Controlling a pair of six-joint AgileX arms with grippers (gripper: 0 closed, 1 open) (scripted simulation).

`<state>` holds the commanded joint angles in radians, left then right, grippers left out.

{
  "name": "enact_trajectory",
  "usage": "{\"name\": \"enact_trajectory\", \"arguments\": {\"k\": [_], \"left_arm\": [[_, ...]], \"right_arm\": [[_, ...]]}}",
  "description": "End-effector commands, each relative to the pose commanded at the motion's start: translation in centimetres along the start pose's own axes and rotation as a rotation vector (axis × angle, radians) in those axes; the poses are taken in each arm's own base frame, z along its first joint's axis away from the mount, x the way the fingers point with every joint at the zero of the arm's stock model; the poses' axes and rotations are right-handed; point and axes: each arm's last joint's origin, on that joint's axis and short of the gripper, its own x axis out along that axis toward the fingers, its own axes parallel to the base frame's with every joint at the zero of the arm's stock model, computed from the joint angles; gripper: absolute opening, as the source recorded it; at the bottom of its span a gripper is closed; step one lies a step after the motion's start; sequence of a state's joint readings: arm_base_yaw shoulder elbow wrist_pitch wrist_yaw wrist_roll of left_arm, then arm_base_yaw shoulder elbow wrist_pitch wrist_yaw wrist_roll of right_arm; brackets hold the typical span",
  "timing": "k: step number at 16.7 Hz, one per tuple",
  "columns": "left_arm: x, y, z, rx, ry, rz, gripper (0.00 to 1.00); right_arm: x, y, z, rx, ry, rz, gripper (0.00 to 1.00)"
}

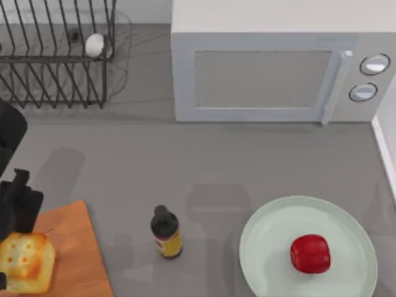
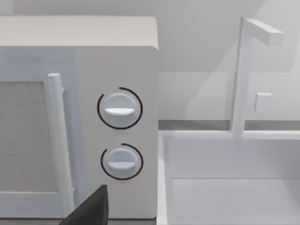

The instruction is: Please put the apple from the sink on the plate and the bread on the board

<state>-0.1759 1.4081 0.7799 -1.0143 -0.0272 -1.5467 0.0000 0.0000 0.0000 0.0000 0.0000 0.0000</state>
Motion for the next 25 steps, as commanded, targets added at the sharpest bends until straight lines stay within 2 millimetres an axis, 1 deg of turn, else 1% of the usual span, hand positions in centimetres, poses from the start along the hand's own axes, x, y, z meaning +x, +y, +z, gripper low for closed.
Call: {"name": "enact_trajectory", "arguments": {"k": [10, 11, 21, 23, 25], "left_arm": [[0.0, 0.0, 0.0, 0.0, 0.0, 0.0, 0.98], [0.0, 0.0, 0.0, 0.0, 0.0, 0.0, 1.0], [-0.1, 0.1, 0.0, 0.007, 0.005, -0.01, 1.0], [-0.1, 0.7, 0.1, 0.045, 0.022, -0.051, 1.0], [-0.1, 1.8, 0.2, 0.111, 0.034, -0.133, 1.0]], "right_arm": [[0.0, 0.0, 0.0, 0.0, 0.0, 0.0, 1.0], [0.0, 0.0, 0.0, 0.0, 0.0, 0.0, 1.0], [0.0, 0.0, 0.0, 0.0, 0.0, 0.0, 1.0], [0.0, 0.0, 0.0, 0.0, 0.0, 0.0, 1.0], [0.0, 0.0, 0.0, 0.0, 0.0, 0.0, 1.0]]}}
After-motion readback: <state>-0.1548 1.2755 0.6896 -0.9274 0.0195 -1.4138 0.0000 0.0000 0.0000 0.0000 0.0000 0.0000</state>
